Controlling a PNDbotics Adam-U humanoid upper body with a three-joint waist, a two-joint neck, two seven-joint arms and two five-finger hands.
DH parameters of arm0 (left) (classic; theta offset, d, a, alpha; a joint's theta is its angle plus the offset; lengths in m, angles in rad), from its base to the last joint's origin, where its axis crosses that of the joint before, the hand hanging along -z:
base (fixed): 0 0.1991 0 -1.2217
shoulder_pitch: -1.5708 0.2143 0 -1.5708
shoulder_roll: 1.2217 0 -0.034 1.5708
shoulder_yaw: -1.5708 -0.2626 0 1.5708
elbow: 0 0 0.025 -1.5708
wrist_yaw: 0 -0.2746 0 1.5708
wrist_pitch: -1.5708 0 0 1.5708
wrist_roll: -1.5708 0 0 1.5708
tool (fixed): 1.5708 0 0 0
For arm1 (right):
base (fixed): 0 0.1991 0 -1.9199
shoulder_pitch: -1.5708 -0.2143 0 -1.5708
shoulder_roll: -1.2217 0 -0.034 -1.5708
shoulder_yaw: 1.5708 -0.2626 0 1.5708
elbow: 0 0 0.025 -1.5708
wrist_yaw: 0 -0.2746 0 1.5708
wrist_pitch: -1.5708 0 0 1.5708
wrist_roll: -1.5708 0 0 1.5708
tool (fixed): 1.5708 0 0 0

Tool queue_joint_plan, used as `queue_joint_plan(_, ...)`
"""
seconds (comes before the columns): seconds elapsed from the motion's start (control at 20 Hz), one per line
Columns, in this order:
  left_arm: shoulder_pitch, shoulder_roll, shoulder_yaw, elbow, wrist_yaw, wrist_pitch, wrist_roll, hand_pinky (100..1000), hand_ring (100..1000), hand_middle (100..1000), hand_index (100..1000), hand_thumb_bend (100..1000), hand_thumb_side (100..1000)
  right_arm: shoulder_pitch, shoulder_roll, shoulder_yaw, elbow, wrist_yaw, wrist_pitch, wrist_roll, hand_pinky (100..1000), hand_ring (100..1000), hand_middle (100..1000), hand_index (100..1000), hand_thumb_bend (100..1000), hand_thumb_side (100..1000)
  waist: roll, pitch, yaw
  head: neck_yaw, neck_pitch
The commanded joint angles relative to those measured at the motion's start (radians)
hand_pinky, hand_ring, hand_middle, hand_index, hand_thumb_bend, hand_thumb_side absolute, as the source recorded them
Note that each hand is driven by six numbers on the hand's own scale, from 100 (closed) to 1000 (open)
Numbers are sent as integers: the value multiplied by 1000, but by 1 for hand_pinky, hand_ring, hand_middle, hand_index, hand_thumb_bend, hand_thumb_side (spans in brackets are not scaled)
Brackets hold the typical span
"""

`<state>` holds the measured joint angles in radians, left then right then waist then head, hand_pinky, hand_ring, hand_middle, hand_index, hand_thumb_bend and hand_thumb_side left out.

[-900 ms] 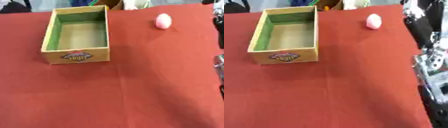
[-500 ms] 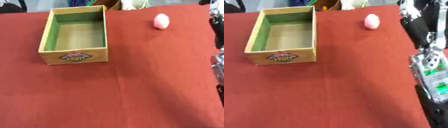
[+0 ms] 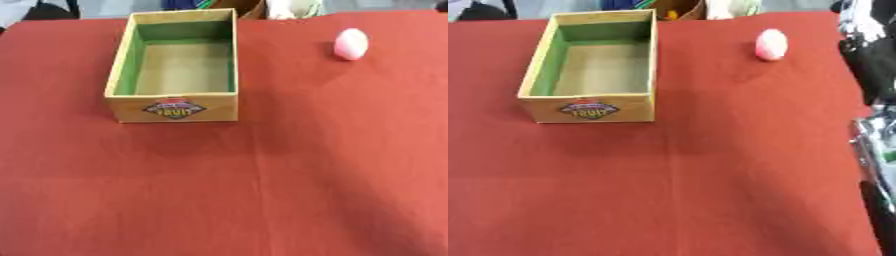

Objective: Pick up objects on the table and place them in the box.

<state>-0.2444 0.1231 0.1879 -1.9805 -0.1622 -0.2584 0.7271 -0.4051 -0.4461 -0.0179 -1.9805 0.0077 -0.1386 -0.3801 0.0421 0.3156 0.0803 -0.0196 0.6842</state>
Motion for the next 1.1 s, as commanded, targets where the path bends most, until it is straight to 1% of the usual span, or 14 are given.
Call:
queue_joint_plan(0.05, -1, 9, 5, -19, 5, 0, -1, 602, 517, 473, 647, 100, 691, -12, -27, -3, -19, 6, -3, 4, 532, 594, 513, 767, 100, 394, 1, -14, 0, 29, 10)
queue_joint_plan(0.3, -1, 8, 6, -19, 5, 0, -1, 602, 518, 473, 646, 100, 691, -14, -36, -2, -19, 7, 0, 6, 533, 597, 515, 769, 100, 393, 2, -14, 1, 32, 1)
queue_joint_plan(0.35, -1, 9, 6, -19, 5, 0, -1, 602, 518, 473, 646, 100, 691, -16, -44, -1, -19, 8, 2, 6, 535, 600, 518, 771, 100, 406, 2, -14, 1, 30, -1)
queue_joint_plan(0.45, -1, 10, 5, -19, 5, 1, -2, 602, 518, 473, 646, 100, 691, -28, -76, 4, -19, 13, 9, 8, 537, 606, 523, 775, 100, 470, 1, -15, 2, 25, -2)
queue_joint_plan(0.5, -1, 11, 5, -19, 5, 1, -2, 602, 518, 473, 646, 100, 691, -37, -99, 8, -19, 18, 18, 11, 540, 617, 532, 782, 100, 538, 0, -16, 2, 20, -2)
queue_joint_plan(0.65, 1, 12, 3, -19, 5, 2, -4, 602, 518, 473, 646, 100, 691, -78, -177, 16, -19, 48, 63, 19, 552, 644, 558, 792, 100, 669, -3, -19, 4, -3, -4)
queue_joint_plan(0.8, 2, 13, 2, -19, 5, 2, -6, 602, 518, 473, 645, 100, 691, -116, -250, 27, -19, 96, 114, 31, 564, 670, 585, 804, 100, 732, -5, -21, 6, -39, -8)
queue_joint_plan(0.9, 3, 13, 1, -19, 6, 2, -6, 603, 518, 473, 645, 100, 691, -135, -289, 33, -19, 121, 148, 43, 570, 680, 595, 809, 100, 755, -6, -22, 8, -56, -11)
queue_joint_plan(1.1, 4, 15, -1, -19, 7, 2, -8, 603, 517, 473, 645, 100, 691, -175, -365, 47, -19, 165, 212, 84, 591, 706, 624, 824, 100, 805, -8, -22, 12, -66, -15)
